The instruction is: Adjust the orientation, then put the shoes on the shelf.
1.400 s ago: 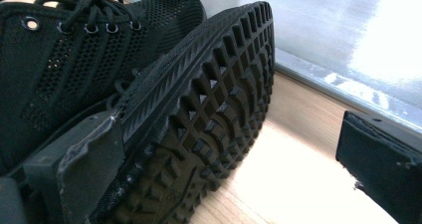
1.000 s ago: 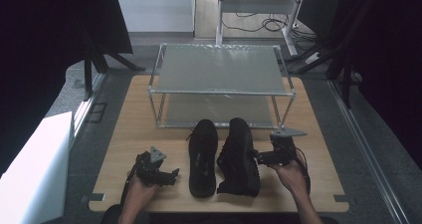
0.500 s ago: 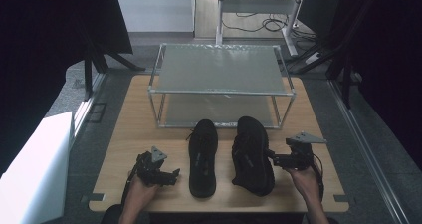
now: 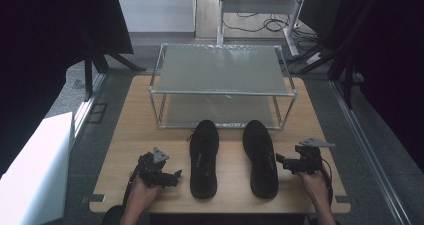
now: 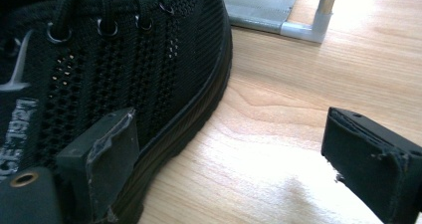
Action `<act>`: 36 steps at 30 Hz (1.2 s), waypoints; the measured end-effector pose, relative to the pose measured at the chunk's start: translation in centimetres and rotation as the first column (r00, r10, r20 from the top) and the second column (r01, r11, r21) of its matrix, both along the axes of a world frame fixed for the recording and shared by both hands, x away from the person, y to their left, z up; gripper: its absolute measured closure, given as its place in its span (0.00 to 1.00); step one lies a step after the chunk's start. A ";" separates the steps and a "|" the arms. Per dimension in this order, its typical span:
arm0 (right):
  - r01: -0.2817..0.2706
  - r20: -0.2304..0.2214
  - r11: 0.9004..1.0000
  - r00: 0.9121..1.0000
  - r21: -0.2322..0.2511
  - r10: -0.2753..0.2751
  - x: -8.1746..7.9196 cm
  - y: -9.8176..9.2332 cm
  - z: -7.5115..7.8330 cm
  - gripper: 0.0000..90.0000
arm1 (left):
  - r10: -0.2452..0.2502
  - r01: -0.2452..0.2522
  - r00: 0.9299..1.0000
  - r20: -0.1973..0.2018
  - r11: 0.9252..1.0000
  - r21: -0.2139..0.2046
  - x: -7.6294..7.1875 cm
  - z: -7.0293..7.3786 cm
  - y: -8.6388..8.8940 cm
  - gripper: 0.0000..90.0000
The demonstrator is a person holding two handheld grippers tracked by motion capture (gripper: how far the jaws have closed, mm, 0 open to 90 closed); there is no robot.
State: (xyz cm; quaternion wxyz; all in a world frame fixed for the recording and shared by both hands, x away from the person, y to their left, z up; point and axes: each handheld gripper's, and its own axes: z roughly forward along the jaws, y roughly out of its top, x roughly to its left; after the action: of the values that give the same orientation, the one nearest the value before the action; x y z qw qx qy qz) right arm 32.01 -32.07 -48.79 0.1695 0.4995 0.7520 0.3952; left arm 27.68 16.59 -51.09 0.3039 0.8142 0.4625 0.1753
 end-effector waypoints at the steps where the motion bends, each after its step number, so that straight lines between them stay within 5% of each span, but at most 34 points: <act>1: 0.002 0.000 1.000 1.000 0.009 -0.002 0.0 -0.1 0.0 0.08 | 0.005 -0.005 1.000 0.002 1.000 -0.003 0.0 0.0 0.0 0.00; 11: 0.000 0.011 0.997 1.000 0.077 -0.001 -0.8 -0.4 1.1 0.07 | 0.023 -0.023 1.000 0.017 1.000 -0.020 -0.1 0.7 -0.1 0.00; 16: -0.008 0.007 0.994 1.000 0.106 0.008 -1.2 -0.3 1.5 0.07 | 0.048 -0.046 0.998 0.037 0.997 -0.062 -0.1 1.5 -0.4 0.01; 24: -0.023 0.004 0.988 1.000 0.151 0.023 -1.7 0.4 1.7 0.05 | 0.078 -0.063 0.994 0.078 0.982 -0.177 -0.1 3.3 -1.3 0.01; 29: -0.043 -0.012 0.984 0.999 0.175 0.046 -1.9 1.1 1.7 0.03 | 0.064 -0.044 0.994 0.089 0.975 -0.217 0.3 4.2 -2.7 0.00; 36: -0.086 -0.022 0.985 0.996 0.151 0.090 -2.0 2.6 1.6 0.02 | 0.032 -0.010 0.996 0.084 0.969 -0.249 0.9 4.9 -4.9 0.00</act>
State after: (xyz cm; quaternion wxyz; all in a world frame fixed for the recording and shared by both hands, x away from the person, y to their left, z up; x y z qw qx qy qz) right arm 29.99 -29.43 -47.18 0.1030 0.4827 0.7439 0.4506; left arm 28.57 11.67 -46.22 0.4214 0.7565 0.4756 0.1549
